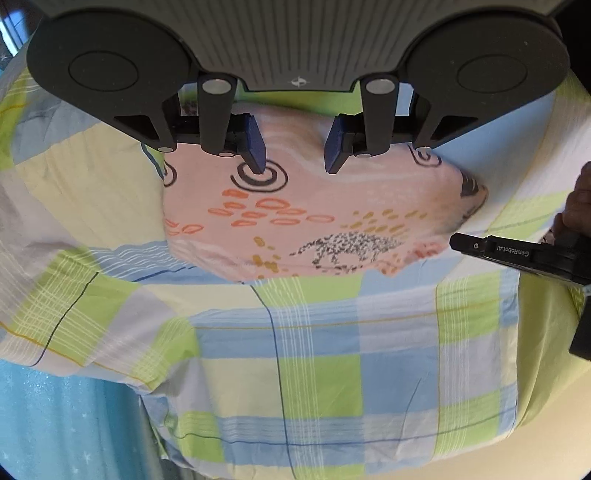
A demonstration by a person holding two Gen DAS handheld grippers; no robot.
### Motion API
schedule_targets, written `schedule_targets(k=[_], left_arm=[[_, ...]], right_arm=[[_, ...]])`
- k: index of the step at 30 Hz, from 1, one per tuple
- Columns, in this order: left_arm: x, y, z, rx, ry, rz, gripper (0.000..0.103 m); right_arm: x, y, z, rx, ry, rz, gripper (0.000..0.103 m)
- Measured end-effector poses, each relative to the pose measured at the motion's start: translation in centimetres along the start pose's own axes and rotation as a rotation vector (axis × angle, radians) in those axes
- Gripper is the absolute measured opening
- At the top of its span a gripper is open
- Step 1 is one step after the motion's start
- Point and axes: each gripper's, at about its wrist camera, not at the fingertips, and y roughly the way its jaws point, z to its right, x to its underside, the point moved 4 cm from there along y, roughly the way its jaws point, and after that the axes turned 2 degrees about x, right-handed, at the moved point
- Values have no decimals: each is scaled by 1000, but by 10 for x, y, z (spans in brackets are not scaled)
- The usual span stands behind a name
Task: Fold clothes
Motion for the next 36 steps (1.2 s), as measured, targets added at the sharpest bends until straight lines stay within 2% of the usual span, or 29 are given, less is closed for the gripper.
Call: schedule_targets(k=[1, 3, 6, 10, 13, 15, 17, 20, 26, 27, 30, 34, 36], left_arm=[[-2, 2, -9, -6, -47, -1, 18], [-5, 6, -22, 30, -130, -3, 21], [-13, 13, -26, 97, -177, 0, 22], [-24, 32, -15, 86, -98, 18, 23], [-26, 51, -11, 134, -87, 0, 23], [-31, 60, -11, 137, -62, 8, 23], [-36, 71, -13, 125, -48, 9, 23], [-40, 84, -16, 136, -44, -4, 23], [-38, 89, -15, 160, -25, -18, 23], [-38, 89, -16, 169, -36, -21, 26], [-38, 89, -9, 184, -21, -38, 43], [-33, 88, 8, 153, 46, -45, 43], [-32, 87, 11, 151, 41, -42, 42]], right_arm=[[-4, 2, -2, -12, -2, 4, 40], [-13, 8, -9, -37, -24, 14, 40], [-31, 19, -17, -81, -53, 28, 40], [-59, 44, -26, -149, -74, 27, 42], [-76, 67, -37, -182, -132, -6, 47], [-85, 80, -41, -169, -193, -28, 47], [-93, 87, -37, -124, -220, -11, 50], [-95, 94, -15, -85, -145, -5, 54], [-69, 97, 42, -32, 47, -53, 55], [-67, 95, 49, -28, 77, -49, 55], [-69, 88, 65, -18, 139, -23, 58], [-74, 82, 71, -9, 150, 9, 61], [-75, 80, 73, -14, 158, 20, 61]])
